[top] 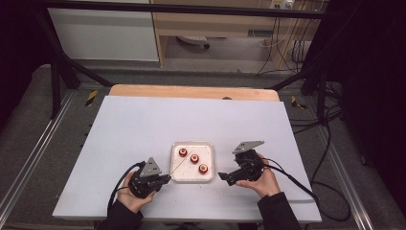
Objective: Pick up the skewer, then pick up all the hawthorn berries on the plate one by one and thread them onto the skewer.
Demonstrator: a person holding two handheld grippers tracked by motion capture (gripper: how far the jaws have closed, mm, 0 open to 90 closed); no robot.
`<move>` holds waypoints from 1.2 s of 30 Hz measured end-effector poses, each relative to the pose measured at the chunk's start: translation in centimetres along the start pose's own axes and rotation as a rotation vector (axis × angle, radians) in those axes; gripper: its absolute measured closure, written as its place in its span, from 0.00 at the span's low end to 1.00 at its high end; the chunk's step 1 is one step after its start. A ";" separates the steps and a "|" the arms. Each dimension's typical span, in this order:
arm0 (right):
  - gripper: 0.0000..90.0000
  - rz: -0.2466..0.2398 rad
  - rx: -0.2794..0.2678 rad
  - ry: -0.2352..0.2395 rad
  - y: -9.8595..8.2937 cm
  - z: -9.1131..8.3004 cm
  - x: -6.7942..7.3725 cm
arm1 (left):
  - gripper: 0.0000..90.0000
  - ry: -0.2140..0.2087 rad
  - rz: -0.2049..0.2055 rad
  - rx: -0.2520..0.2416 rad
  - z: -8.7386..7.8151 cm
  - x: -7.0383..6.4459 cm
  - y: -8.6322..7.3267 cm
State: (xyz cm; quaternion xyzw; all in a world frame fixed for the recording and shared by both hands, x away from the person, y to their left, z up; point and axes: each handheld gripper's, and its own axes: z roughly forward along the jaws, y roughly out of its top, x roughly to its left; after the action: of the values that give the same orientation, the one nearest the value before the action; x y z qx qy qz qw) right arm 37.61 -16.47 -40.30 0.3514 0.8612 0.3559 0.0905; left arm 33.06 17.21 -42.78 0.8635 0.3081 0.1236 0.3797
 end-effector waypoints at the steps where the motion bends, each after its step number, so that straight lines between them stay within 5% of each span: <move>1: 0.03 0.001 0.005 0.005 0.3 0.0 0.2 | 0.98 0.001 -0.004 -0.001 -0.1 0.0 -0.1; 15: 0.08 0.007 0.105 0.018 4.1 2.6 1.7 | 0.98 0.009 -0.023 -0.023 -0.5 0.6 -1.1; 27: 0.33 -0.055 0.281 0.060 6.5 5.3 2.7 | 0.98 0.002 -0.020 -0.023 -0.5 0.6 -1.0; 36: 0.50 -0.029 0.341 0.100 6.9 7.1 2.7 | 0.98 -0.007 -0.016 -0.025 -0.3 0.5 -1.0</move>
State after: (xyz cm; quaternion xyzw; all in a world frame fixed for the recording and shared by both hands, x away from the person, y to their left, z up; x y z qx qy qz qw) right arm 42.25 -7.34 -40.52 0.3310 0.9175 0.2205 -0.0083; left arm 32.86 18.24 -43.32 0.8566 0.3122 0.1211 0.3926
